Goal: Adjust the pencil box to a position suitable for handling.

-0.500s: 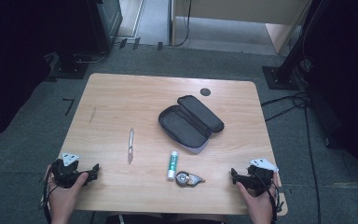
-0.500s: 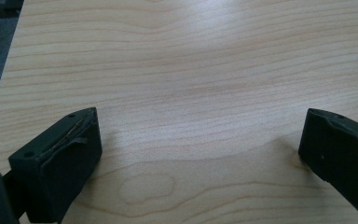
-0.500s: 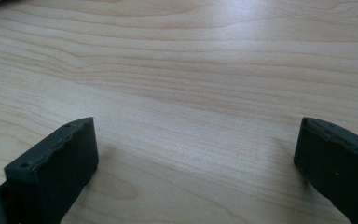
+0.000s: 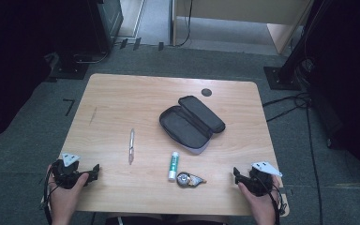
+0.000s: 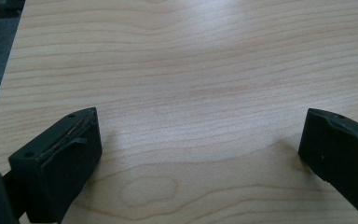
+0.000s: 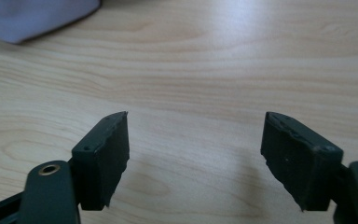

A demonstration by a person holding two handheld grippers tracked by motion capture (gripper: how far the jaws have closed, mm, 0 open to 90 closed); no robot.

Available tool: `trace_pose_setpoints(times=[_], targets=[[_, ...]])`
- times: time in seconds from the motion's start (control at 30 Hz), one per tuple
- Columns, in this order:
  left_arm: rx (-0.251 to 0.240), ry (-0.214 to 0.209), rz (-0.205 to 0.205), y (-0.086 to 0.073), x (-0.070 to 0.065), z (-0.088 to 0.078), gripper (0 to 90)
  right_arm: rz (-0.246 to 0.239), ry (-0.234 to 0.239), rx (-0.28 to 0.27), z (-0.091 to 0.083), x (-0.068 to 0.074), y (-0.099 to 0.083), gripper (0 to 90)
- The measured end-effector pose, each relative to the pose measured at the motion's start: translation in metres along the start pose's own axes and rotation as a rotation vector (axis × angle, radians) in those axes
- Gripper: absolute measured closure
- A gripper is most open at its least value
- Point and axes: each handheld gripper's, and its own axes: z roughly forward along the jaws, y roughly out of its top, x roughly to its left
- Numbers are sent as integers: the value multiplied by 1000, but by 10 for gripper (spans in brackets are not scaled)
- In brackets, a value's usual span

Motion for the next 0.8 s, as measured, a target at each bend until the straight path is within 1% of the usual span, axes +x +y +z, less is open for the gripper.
trace_pose_setpoints(times=[0.03, 0.07, 0.13, 0.17, 0.23, 0.27, 0.37, 0.4, 0.43, 0.47, 0.53, 0.7, 0.73, 0.8], targets=[[0, -2, 1, 0, 0, 0, 0, -9, -1, -17, -3, 5, 4, 248], [0, -3, 2, 0, 0, 0, 0, -15, 0, -21, -4, 8, 6, 245], [0, -3, 2, 0, 0, 0, 0, -26, -11, -20, -6, 14, 10, 250], [0, -3, 3, 0, 0, 0, 0, -29, -9, -19, -6, 16, 13, 253], [0, -3, 2, 0, 0, 1, 0, -14, -1, -29, -6, 19, 18, 264], [0, -3, 2, 0, 0, 1, 0, -14, -1, -29, -6, 19, 18, 264], [-1, -5, 4, 1, 0, 1, 0, -4, -1, -41, -8, 24, 26, 277], [0, -6, 5, 1, 1, 1, 0, 7, 12, -49, -8, 27, 30, 294], [0, -6, 5, 1, 1, 1, 0, 7, 12, -49, -8, 27, 30, 294], [-1, -6, 5, 1, 1, 1, 0, 7, 19, -59, -8, 30, 35, 325], [0, -6, 5, 1, 1, 1, 0, 18, 31, -61, -7, 33, 40, 345], [-1, -6, 5, 1, 1, 1, 0, 49, 82, -70, -5, 42, 52, 391], [-1, -6, 5, 1, 1, 1, 0, 49, 82, -70, -5, 42, 52, 391], [0, -6, 5, 1, 1, 1, 0, 46, 72, -71, -2, 48, 58, 415]])
